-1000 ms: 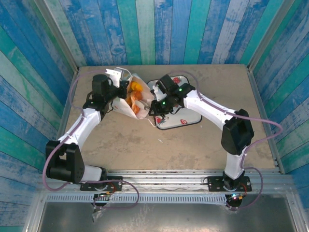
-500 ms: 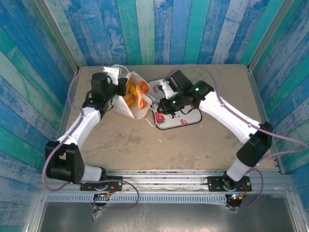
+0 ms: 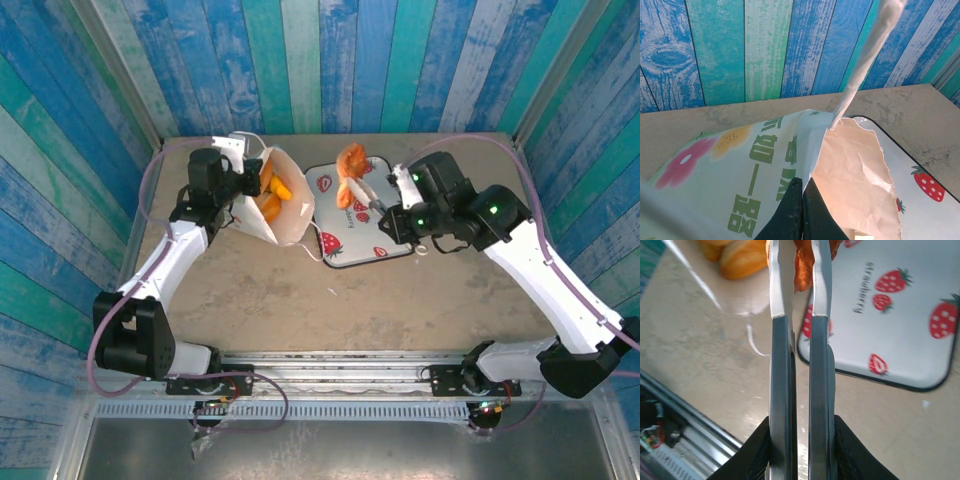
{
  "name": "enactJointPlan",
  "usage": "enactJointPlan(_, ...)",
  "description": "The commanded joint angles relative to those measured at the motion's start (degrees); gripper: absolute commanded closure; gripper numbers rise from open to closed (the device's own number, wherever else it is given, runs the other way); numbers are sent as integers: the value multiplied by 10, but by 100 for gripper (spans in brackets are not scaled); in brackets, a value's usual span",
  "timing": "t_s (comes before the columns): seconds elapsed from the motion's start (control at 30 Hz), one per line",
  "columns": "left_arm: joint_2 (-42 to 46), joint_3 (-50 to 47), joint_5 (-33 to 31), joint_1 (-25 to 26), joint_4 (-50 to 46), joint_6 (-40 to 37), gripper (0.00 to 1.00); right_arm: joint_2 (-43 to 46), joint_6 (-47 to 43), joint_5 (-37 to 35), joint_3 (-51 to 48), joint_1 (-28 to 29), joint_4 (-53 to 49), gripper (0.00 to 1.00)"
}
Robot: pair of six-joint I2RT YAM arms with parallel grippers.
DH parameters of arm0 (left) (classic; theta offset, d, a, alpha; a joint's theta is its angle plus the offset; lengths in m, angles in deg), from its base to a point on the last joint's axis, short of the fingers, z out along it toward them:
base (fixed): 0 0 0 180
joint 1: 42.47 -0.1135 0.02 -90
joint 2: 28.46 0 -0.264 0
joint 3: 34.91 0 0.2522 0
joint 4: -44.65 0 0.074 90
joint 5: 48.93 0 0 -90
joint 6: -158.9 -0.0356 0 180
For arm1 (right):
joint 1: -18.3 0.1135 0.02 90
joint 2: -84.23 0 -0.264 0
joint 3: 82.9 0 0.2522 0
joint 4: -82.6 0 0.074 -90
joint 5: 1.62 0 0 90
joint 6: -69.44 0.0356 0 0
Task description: Take the fake bread out of the paper bag
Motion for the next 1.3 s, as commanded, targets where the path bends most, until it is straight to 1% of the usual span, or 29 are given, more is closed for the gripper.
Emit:
enactJointPlan(0.0,9,18,8,1,13,8,100,-3,-48,-28,-26,-28,-27,100)
enactJointPlan(0.03,12,18,12,1,14,10,100,-5,-58,-33,-37,-54,-28,99)
enactJointPlan(0.1,16,17,14,1,14,10,100,-12,-77,-36,-56,-76,-27,100)
enactJointPlan(0.27,23,19,16,1,9,8,100,-42,-115,-55,-78,-100,-34,99)
enactJointPlan(0.57,31,16,21,1,7,9,100,-108,-163,-101,-70,-106,-53,100)
enactJointPlan(0.93,33,13,21,1,8,9,100,-155,-166,-147,-63,-107,-61,100)
enactJointPlan(1.1,33,10,21,1,9,9,100,-169,-170,-150,-57,-107,-60,99)
enactJointPlan(1.27,37,8,19,1,10,9,100,-184,-169,-149,-63,-107,-61,97)
